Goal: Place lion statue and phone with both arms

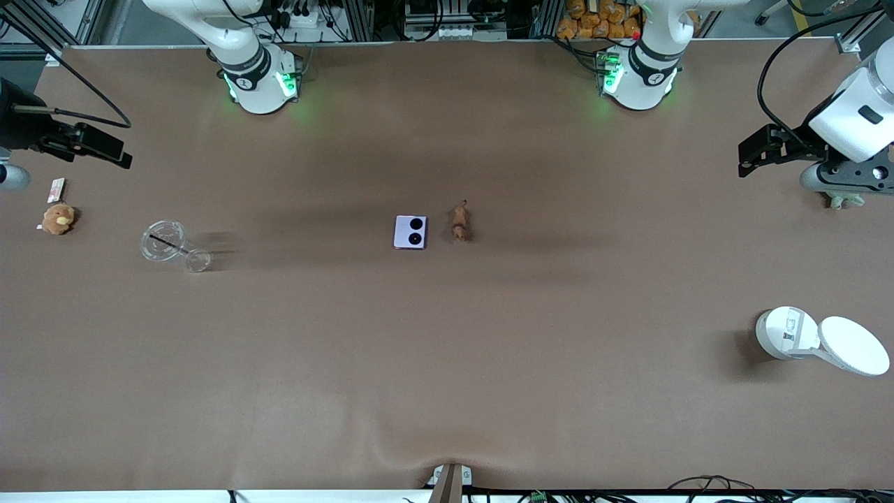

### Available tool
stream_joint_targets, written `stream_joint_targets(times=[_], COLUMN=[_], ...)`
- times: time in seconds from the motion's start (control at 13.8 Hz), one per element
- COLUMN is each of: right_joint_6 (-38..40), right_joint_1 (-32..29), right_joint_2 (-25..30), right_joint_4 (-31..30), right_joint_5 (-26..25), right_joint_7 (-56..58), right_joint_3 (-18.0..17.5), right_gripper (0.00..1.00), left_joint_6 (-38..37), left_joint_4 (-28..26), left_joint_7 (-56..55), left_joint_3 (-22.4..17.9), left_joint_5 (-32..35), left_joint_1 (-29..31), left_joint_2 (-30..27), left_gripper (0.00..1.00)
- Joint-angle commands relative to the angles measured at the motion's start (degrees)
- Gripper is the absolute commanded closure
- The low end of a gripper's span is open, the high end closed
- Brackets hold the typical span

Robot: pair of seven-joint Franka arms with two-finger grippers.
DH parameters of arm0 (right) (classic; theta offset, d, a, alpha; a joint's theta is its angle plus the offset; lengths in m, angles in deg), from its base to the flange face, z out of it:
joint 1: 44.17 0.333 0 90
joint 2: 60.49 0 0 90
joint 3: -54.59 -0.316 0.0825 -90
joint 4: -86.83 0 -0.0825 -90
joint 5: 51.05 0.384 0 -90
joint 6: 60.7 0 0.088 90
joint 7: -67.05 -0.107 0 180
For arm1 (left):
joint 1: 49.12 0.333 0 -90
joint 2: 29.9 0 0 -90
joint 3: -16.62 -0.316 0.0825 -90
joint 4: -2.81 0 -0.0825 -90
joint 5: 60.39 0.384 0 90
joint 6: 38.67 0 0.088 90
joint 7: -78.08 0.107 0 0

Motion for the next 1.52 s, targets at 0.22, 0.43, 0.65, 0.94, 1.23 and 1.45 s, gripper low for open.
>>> stream_joint_targets(times=[0.22,0.43,0.65,0.94,1.23,1.45], right_joint_6=[0.14,0.23,0.32,0.58,0.49,0.58], right_joint_1=[2.16,2.33,2.24,2.07,2.33,2.6], right_joint_2=[1.02,0.93,0.84,0.84,0.66,0.58], right_joint_4=[0.39,0.48,0.48,0.48,0.48,0.48], right_joint_5=[-3.06,-3.06,-2.97,-2.88,-2.88,-2.88], right_joint_7=[0.02,0.02,-0.07,-0.07,-0.07,-0.16], right_joint_3=[0.82,0.82,0.82,0.82,0.74,0.73], right_gripper=[0.0,0.0,0.0,0.0,0.0,0.0], left_joint_6=[-1.24,-1.33,-1.33,-1.24,-1.24,-1.24], left_joint_4=[1.55,1.55,1.55,1.55,3.12,4.72], left_joint_7=[0.51,0.51,0.25,-2.02,-8.02,-9.85], left_joint_3=[0.25,0.25,0.25,0.25,0.25,0.34], left_joint_5=[0.52,0.52,0.43,-1.14,-2.73,-3.7], left_joint_1=[-0.09,-0.18,-0.27,-0.18,-0.36,-0.53], left_joint_2=[0.67,0.67,0.76,1.54,2.95,4.54], left_gripper=[0.0,0.0,0.0,0.0,0.0,0.0])
